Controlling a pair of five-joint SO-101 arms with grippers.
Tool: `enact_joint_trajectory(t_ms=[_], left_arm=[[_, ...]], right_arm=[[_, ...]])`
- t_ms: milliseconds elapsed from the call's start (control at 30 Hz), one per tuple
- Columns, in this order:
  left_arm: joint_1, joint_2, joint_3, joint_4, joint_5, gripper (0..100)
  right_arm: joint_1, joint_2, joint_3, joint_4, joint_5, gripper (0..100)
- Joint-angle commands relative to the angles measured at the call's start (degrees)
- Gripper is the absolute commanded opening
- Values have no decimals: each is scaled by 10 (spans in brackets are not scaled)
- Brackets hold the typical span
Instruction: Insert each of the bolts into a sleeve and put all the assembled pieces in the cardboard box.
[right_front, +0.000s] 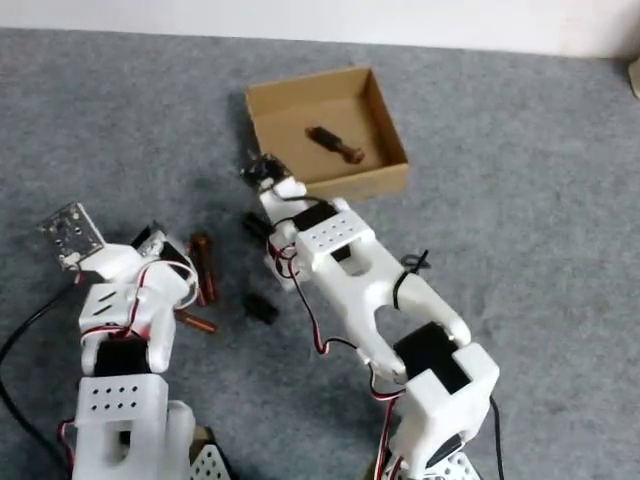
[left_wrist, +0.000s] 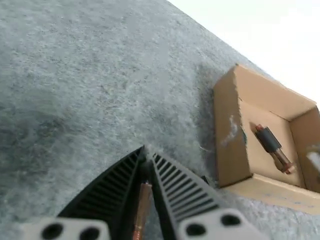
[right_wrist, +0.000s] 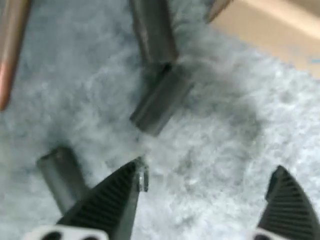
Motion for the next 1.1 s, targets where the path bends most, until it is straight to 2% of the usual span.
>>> enact_joint_trajectory(t_ms=[0,133,400,533,700,867,1067], left_arm=[[-14,1,-41,-2,4,7],[-13,1,-41,-3,4,7],[-13,1,-41,-4,4,7],[-14,1,-42,-4,4,7],[-14,1,-42,-4,4,7],[-14,1,-42,-4,4,7],[-14,1,-42,-4,4,8]], right_arm=[[-2,-18,-22,-39,-50,365],[-9,-18,-24,-82,-98,365],[-66,-18,-26,-64,-104,365],[-65,-14,-17,-128,-105,365],[-45,39,-1,-147,-105,365],[-41,108,-39,-145,-105,365],[-43,136,-78,-82,-105,345]])
